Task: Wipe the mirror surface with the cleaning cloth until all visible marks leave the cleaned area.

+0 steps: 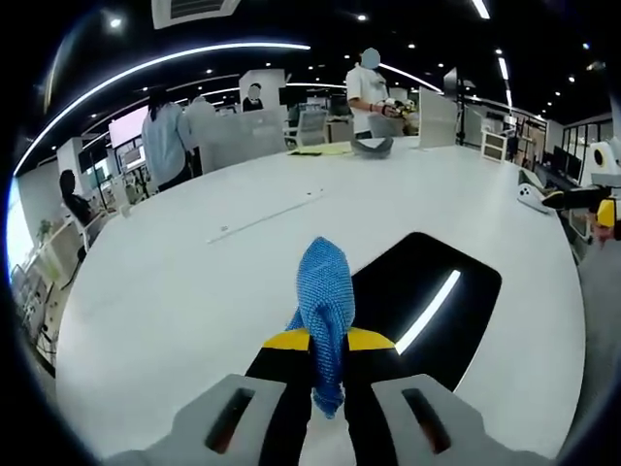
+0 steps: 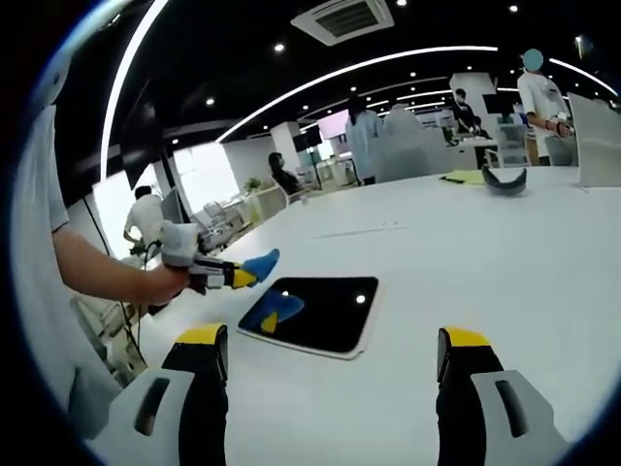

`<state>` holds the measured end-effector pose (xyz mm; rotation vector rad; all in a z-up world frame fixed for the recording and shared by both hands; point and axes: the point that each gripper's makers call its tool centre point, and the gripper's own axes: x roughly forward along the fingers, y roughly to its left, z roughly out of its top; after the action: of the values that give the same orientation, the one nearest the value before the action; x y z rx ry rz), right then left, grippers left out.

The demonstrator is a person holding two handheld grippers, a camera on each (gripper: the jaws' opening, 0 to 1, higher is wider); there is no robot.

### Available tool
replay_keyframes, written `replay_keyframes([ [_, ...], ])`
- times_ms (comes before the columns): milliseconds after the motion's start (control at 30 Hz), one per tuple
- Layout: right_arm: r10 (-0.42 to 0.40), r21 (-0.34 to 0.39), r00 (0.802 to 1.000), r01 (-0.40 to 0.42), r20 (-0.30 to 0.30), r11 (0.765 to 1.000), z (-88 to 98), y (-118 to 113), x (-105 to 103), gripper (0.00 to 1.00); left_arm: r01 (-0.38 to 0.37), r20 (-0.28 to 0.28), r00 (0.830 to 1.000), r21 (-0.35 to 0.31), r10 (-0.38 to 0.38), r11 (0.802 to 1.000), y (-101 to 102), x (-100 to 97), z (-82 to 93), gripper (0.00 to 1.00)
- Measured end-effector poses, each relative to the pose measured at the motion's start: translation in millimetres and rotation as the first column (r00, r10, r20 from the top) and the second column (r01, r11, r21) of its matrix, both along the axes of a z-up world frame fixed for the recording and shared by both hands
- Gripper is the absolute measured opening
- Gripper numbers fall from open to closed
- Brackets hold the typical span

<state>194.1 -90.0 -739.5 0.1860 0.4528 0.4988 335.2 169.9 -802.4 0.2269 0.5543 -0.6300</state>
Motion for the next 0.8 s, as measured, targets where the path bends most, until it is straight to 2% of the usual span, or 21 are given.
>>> replay_keyframes([
  [567, -0.006, 0.002, 1.0, 0.006, -0.016, 1.0, -5.4, -1, 6, 0.88, -0.04, 0.005, 0.999, -0.003, 0.04, 0.999, 1, 19.0, -3.5, 0.08],
  [800, -0.015, 0.006, 1.0, 0.015, -0.021, 1.0, -7.1, -3, 7, 0.88, -0.049, -0.002, 0.999, 0.002, 0.049, 0.999, -1, 27.1, -10.0, 0.08],
])
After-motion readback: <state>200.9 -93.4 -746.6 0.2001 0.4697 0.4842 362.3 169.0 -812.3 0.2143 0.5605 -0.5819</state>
